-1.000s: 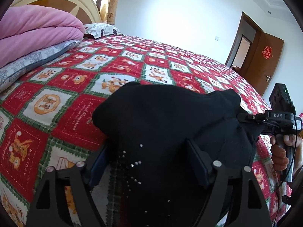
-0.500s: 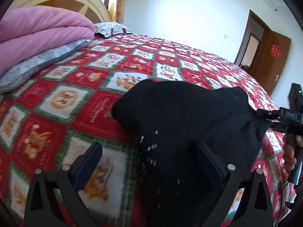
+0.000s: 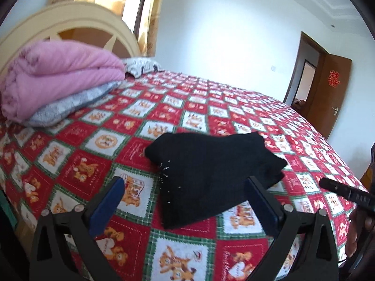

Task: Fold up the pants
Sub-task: 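Release the folded pants onto the quilt with both grippers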

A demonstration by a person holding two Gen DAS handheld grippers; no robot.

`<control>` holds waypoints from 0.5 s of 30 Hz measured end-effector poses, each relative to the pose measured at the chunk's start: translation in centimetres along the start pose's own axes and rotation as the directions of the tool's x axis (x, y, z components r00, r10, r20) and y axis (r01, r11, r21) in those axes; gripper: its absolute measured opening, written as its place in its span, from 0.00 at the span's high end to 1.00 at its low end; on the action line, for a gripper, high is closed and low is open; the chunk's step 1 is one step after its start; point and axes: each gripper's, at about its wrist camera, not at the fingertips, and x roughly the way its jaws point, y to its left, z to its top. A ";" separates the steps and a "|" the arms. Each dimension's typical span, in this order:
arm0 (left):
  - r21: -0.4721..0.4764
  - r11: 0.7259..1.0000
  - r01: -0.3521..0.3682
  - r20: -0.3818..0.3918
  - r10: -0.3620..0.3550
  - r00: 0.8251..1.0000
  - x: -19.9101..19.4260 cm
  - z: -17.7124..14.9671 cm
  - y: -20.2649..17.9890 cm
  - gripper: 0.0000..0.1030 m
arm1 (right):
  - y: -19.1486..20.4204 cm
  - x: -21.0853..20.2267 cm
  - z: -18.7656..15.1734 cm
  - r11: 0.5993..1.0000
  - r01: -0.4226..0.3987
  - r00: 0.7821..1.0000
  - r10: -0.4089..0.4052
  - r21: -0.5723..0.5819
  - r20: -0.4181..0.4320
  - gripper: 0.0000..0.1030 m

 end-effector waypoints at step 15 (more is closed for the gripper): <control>0.022 0.998 0.058 0.078 -0.060 0.995 -4.3 0.5 -2.1 0.00 | 4.5 -7.9 -2.4 0.996 0.007 0.995 0.002 -0.092 0.100 0.39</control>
